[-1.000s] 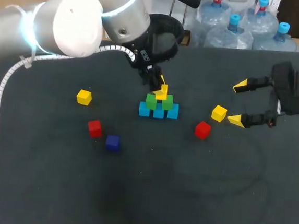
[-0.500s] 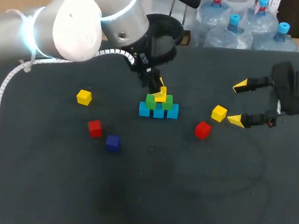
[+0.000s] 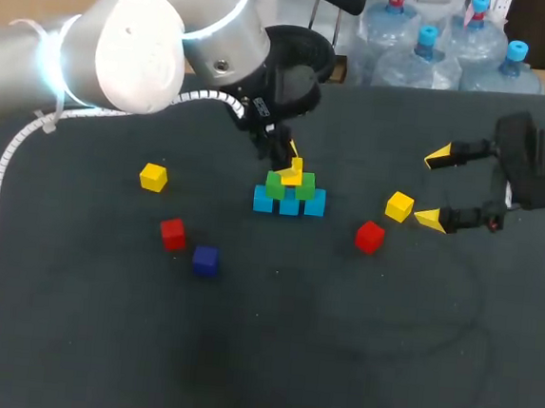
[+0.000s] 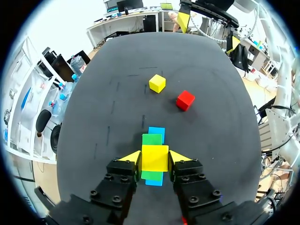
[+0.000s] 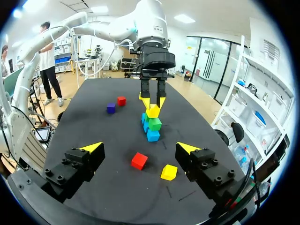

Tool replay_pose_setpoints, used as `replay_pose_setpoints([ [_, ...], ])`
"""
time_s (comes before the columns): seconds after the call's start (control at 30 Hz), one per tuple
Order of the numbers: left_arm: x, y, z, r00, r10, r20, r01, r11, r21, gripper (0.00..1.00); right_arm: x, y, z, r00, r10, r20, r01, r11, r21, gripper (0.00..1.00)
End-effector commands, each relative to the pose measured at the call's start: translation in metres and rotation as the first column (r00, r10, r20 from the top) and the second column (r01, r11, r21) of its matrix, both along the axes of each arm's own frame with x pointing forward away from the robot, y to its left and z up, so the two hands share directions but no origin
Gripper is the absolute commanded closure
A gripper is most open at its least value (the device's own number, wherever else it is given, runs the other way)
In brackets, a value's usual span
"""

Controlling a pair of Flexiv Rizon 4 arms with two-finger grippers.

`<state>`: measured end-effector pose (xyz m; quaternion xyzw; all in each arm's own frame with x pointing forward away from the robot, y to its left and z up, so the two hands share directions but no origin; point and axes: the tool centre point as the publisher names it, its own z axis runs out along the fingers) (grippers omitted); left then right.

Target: Place the blue cubes, place green cubes on the blue cubes, place the yellow cubes on the green cubes, then place the red cubes on the yellow cubes, and place purple cube on the red cubes.

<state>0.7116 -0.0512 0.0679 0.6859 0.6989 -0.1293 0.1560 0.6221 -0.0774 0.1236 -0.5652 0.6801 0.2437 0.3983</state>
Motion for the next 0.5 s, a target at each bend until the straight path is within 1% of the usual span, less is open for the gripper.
replay_pose_setpoints([
  [0.03,0.0021,-0.0009,-0.0012,1.000,-0.002,-0.002,0.002,1.000,0.001,1.00,-0.0002,0.0002,0.0002,1.000,-0.001,0.000,0.001,1.000,-0.002,0.00],
  [0.5,0.0064,-0.0024,-0.0021,1.000,-0.009,-0.001,0.009,1.000,-0.001,1.00,-0.0002,0.0002,0.0002,1.000,-0.001,0.000,0.001,1.000,-0.002,0.00],
])
